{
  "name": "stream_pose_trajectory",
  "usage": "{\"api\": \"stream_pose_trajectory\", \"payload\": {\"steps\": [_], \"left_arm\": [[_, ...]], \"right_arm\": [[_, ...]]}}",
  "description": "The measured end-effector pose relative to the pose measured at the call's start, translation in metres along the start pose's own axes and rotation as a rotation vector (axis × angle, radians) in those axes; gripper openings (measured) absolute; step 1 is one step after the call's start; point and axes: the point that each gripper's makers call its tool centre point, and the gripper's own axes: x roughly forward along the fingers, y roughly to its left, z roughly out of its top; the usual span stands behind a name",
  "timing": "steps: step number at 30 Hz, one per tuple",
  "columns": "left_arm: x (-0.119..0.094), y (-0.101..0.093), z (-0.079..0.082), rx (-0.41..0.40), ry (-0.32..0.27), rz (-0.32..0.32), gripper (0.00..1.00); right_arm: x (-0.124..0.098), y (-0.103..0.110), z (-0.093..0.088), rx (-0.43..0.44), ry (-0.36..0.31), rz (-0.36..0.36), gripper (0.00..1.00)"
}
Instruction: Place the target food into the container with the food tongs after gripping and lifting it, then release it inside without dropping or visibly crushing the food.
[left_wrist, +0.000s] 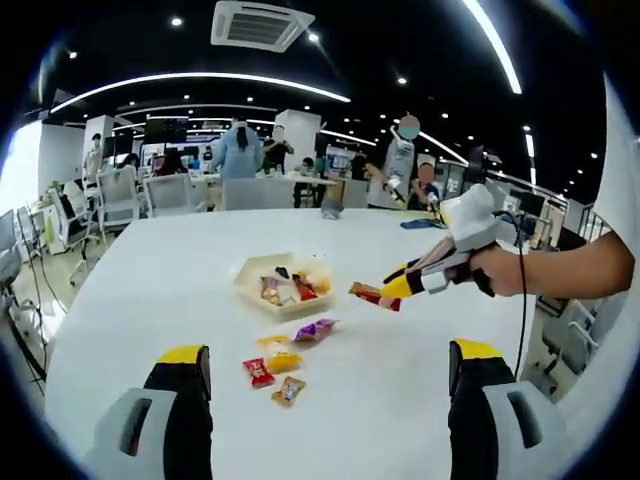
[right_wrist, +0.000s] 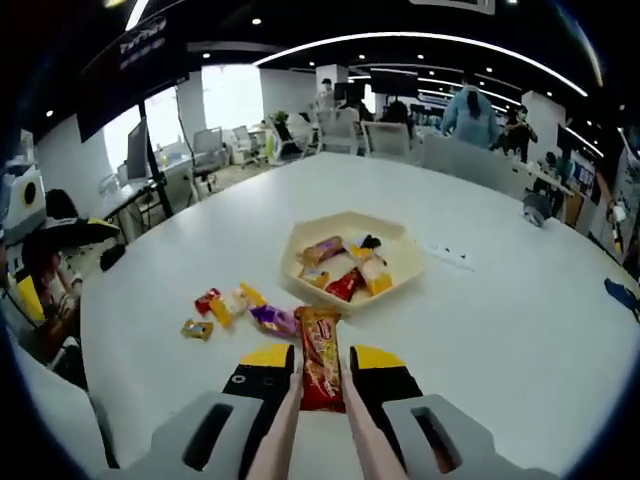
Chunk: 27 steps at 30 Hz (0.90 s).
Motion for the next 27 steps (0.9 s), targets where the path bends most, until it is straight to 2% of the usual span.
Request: {"api": "stream_pose_trajectory", "payload": {"steps": [6,9,13,19,27], "left_arm": [[-0.002,0.002,-0.001,0.004,0.001,0.0,0.99],[-0.003,0.003,-0.001,0.001,-0.003,0.0,0.99],[-0.005,0.006,-0.002,-0.001,0.001,0.001,0.99],[-0.011,0.014,-0.004,-0.004,0.0,0.019,0.99],[-0.012,0.026,0.003,-0.019,-0.017,0.041,0.99]], "right_arm": [[-0.015,0.001,0.007,0.017,-0.025,-0.021,0.21],[-0.012,-0.002,0.01,0.006,-0.023,-0.025,0.21],[-0.005,-0.004,0.024,-0.007,-0.041,-0.02,0.21],[0.018,-0.011,0.053,-0.052,-0.055,-0.02,0.21],[0.06,-0.023,0.099,-0.076,-0.089,-0.007,0.21]]}}
